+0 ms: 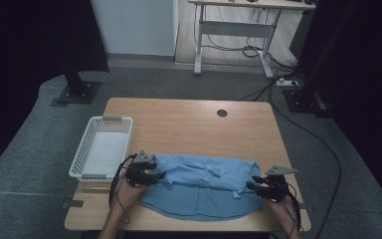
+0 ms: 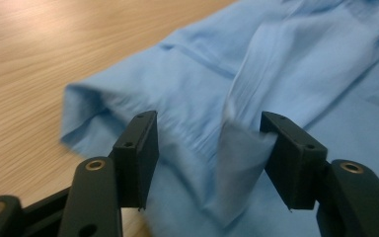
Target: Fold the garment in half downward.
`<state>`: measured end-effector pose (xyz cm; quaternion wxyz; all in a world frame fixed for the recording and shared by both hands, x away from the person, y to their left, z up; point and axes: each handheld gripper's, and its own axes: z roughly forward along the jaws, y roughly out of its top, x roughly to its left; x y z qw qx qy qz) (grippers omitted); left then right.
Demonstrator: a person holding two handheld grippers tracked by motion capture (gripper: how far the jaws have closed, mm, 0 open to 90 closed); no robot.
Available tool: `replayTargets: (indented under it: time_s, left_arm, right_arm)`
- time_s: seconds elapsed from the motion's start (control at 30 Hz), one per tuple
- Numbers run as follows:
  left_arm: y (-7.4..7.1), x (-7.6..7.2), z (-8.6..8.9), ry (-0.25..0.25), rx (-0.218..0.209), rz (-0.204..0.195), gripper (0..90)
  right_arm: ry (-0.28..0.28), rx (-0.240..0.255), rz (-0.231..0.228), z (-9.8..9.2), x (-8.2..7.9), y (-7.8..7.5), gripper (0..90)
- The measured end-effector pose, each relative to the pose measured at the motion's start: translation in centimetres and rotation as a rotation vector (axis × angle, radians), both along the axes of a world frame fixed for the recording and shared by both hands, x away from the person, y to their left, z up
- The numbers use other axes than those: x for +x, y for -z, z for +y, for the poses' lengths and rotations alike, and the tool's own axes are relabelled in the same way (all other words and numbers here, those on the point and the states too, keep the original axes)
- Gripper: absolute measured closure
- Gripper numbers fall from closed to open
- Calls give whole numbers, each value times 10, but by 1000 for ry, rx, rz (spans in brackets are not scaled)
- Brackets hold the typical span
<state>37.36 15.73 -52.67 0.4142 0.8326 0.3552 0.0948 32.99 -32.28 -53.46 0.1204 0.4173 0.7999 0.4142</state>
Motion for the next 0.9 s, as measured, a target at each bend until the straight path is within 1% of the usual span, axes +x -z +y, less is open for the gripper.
replayTargets:
  time_s: [0.03,0.1,0.13,0.23,0.27,0.37,0.53,0.63,0.7,0.73,0.83,0.87,0.9]
  left_arm:
    - [-2,0,-3,9,4,-4,362]
    - [-7,1,-10,28,16,-20,342]
    - [-10,2,-13,29,22,-26,308]
    - [-18,7,-23,49,13,-36,279]
    - [-21,9,-27,56,14,-37,266]
    - [-31,15,-40,92,26,-41,261]
    - [-43,27,-64,137,42,-52,281]
    - [-47,35,-79,170,51,-48,298]
    - [-48,40,-89,184,51,-48,305]
    - [-48,41,-94,192,43,-47,309]
    - [-49,45,-109,222,51,-51,331]
    - [-48,46,-115,241,51,-48,352]
    - [-46,47,-121,255,59,-48,359]
  right_arm:
    - [7,5,-3,0,2,-1,451]
    - [17,15,-12,0,6,-4,393]
    - [23,13,-15,0,8,-5,369]
    - [35,4,-31,2,16,-7,327]
    - [39,-2,-37,2,19,-8,308]
    - [52,-13,-38,5,28,-8,285]
    - [85,-33,-37,9,46,-9,246]
    - [110,-34,-39,12,56,-7,245]
    - [112,-37,-32,14,62,-4,238]
    - [114,-50,-27,14,64,-3,237]
    - [116,-81,-9,17,70,5,238]
    - [122,-97,-6,18,71,8,238]
    - [123,-124,-7,19,72,11,238]
